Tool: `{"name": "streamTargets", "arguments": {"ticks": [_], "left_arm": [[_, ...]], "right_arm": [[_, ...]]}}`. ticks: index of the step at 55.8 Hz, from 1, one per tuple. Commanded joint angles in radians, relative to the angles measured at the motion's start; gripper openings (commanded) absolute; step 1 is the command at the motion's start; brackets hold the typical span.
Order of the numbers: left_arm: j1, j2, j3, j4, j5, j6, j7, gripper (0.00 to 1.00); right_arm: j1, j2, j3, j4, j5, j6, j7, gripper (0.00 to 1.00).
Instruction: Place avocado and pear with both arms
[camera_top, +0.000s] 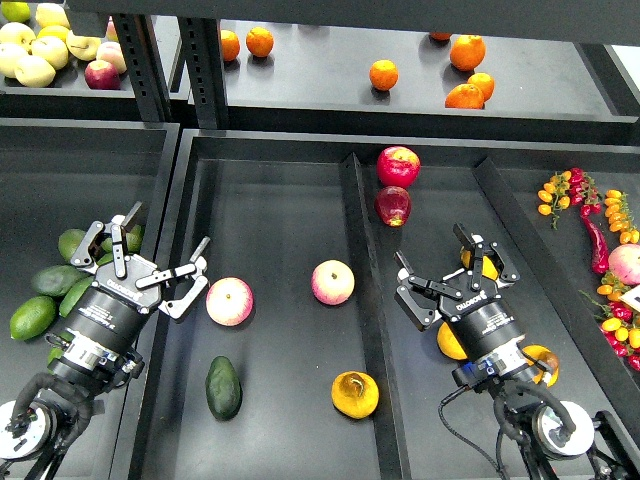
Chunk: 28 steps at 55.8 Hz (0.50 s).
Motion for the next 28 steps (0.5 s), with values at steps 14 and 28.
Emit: {"name": "streamTargets", "arguments": {"ticks": [14, 28], "left_arm": [[-0.042, 0.000, 0.071, 0.008, -0.014, 0.000, 0.014, 1.00], [-0.070, 0.000, 0.046, 0.016, -0.040, 0.000, 0.014, 1.00]], "right_arm": [[0.000, 0.000, -0.008, 0.000, 0.000, 0.000, 0.000, 0.99], [0.000, 0.000, -0.014, 0.000, 0.000, -0.002, 0.000, 0.99]]}}
